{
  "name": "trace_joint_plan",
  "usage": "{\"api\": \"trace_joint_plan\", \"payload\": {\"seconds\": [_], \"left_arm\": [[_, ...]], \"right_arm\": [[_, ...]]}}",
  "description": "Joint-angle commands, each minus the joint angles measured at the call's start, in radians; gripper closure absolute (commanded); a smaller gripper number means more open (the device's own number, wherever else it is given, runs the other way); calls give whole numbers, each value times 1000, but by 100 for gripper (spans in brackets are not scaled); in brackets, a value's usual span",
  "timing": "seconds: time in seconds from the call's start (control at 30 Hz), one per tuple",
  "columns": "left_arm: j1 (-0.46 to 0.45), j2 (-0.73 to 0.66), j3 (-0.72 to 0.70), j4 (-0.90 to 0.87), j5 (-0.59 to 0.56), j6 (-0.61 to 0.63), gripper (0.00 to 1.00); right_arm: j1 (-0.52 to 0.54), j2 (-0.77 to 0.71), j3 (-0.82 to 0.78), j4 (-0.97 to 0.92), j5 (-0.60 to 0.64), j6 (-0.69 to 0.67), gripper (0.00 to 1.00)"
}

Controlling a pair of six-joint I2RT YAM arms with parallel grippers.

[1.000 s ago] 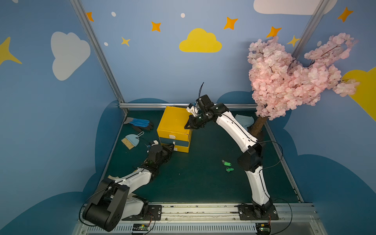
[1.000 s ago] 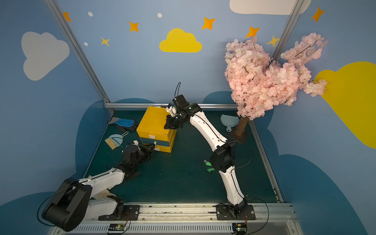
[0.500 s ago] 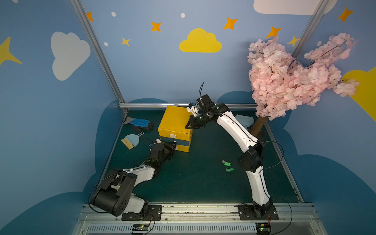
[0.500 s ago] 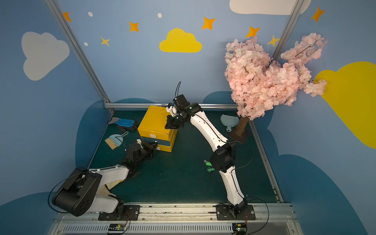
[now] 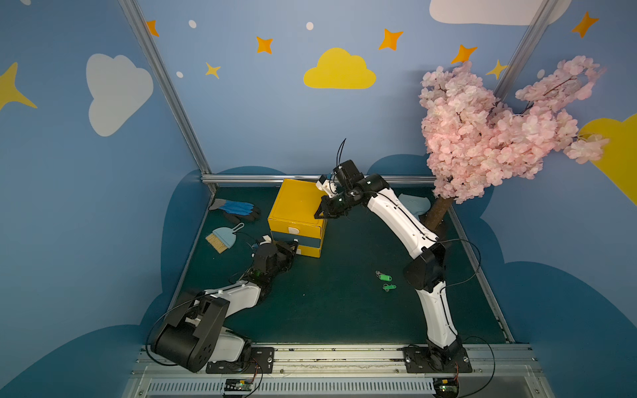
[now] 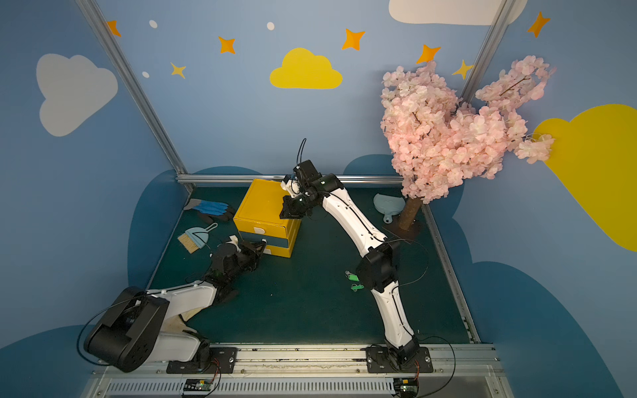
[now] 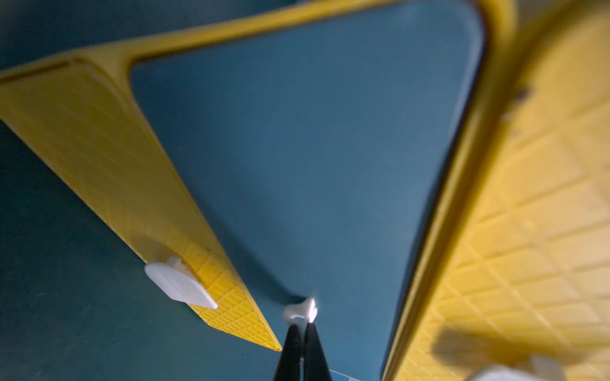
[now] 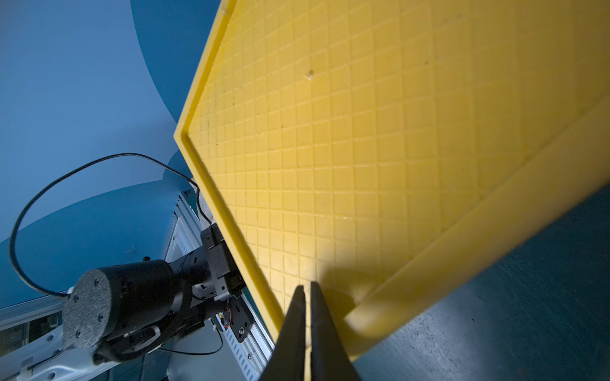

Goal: Take the keys out of the drawer
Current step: Open the drawer in the storage box.

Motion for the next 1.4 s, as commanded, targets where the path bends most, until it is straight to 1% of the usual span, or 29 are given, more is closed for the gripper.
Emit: {"api": "trace_joint_plan", "payload": {"seconds": [0.0, 0.1, 0.3, 0.4, 0.5, 0.7, 0.93, 1.17, 1.37], "left_arm": [[0, -89, -26, -117, 19, -21, 97], [-2, -201, -32, -297, 48, 4, 97], [-5, -490, -71, -646, 35, 30, 97], [-6, -605, -110, -752, 44, 17, 97], [-7, -677, -144, -797, 69, -2, 97], [-9, -726, -151, -862, 118, -2, 97], [-17, -761, -152, -899, 144, -17, 97], [-16, -812, -145, -954, 149, -30, 97], [-17, -830, -142, -982, 157, -37, 97]], "right_arm": [[-11, 23, -14, -137, 30, 32, 89], [-9, 37, 11, -124, 33, 47, 89], [-5, 55, 51, -117, 52, 56, 89], [-5, 59, 51, -114, 61, 53, 89], [-5, 60, 50, -115, 68, 44, 89], [-5, 62, 48, -121, 83, 31, 89], [-3, 59, 49, -124, 85, 25, 89], [-2, 50, 48, -129, 102, 11, 89], [0, 45, 52, -127, 113, 8, 88]]}}
